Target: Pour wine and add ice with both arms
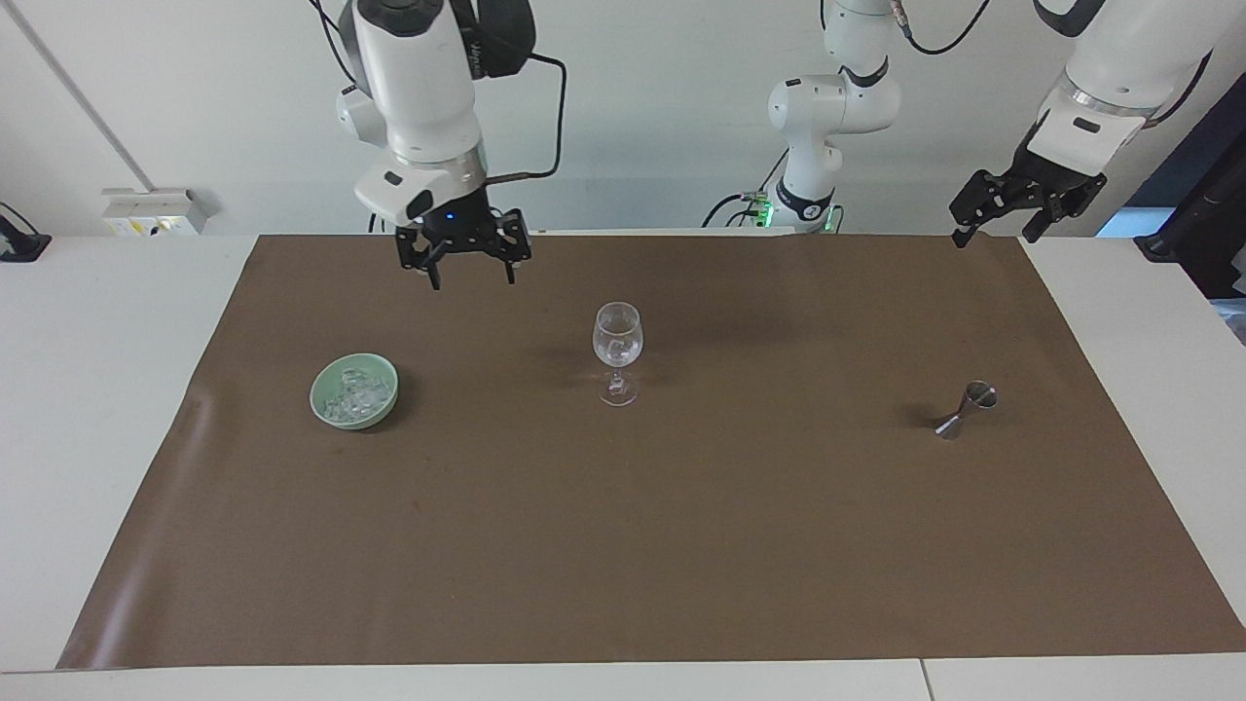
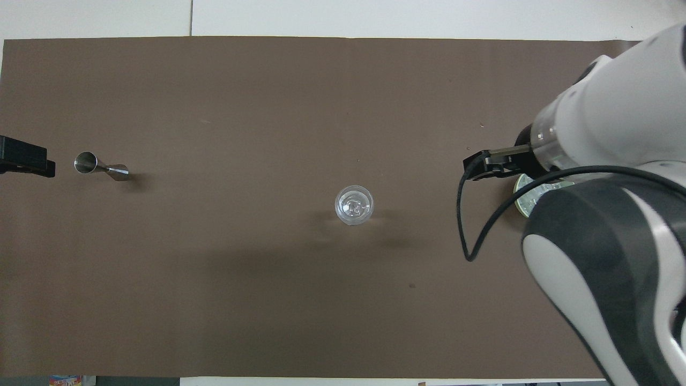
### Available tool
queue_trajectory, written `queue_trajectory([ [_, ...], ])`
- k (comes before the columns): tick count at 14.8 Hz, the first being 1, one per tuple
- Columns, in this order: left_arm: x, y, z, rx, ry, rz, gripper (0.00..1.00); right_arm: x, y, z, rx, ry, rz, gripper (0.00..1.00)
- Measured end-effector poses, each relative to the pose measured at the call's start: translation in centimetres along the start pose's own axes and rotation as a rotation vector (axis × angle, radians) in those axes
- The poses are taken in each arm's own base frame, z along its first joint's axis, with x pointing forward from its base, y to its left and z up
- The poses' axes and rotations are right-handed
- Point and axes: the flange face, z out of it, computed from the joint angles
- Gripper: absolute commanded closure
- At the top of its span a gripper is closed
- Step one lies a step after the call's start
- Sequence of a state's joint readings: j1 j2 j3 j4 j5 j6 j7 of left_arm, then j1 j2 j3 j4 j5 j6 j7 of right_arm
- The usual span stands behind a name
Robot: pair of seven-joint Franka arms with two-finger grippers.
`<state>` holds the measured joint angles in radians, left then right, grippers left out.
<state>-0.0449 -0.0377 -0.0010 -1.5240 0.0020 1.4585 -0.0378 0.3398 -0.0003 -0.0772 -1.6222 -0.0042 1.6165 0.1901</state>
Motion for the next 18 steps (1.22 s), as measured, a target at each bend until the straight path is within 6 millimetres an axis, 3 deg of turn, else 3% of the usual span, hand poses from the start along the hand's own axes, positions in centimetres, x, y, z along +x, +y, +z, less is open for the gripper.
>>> queue_trajectory([
  [3, 0.0, 0.0, 0.0, 0.000, 0.000, 0.000, 0.00, -0.4, 4.7, -1.2, 0.002, -0.004, 0.005, 0.00],
  [7, 0.0, 0.0, 0.0, 0.000, 0.001, 0.000, 0.00, -0.4, 11.4, -1.0, 0.003, -0.025, 0.047, 0.00],
  [11, 0.0, 0.0, 0.0, 0.000, 0.001, 0.000, 0.00, -0.7, 16.1, -1.0, 0.005, -0.028, 0.071, 0.00],
  [14, 0.0, 0.0, 0.0, 0.000, 0.001, 0.000, 0.00, -1.0, 18.0, -1.0, 0.006, -0.028, 0.086, 0.00],
  [18, 0.0, 0.0, 0.0, 0.000, 0.000, 0.000, 0.00, -1.2, 17.1, -1.5, 0.005, -0.021, 0.070, 0.00],
])
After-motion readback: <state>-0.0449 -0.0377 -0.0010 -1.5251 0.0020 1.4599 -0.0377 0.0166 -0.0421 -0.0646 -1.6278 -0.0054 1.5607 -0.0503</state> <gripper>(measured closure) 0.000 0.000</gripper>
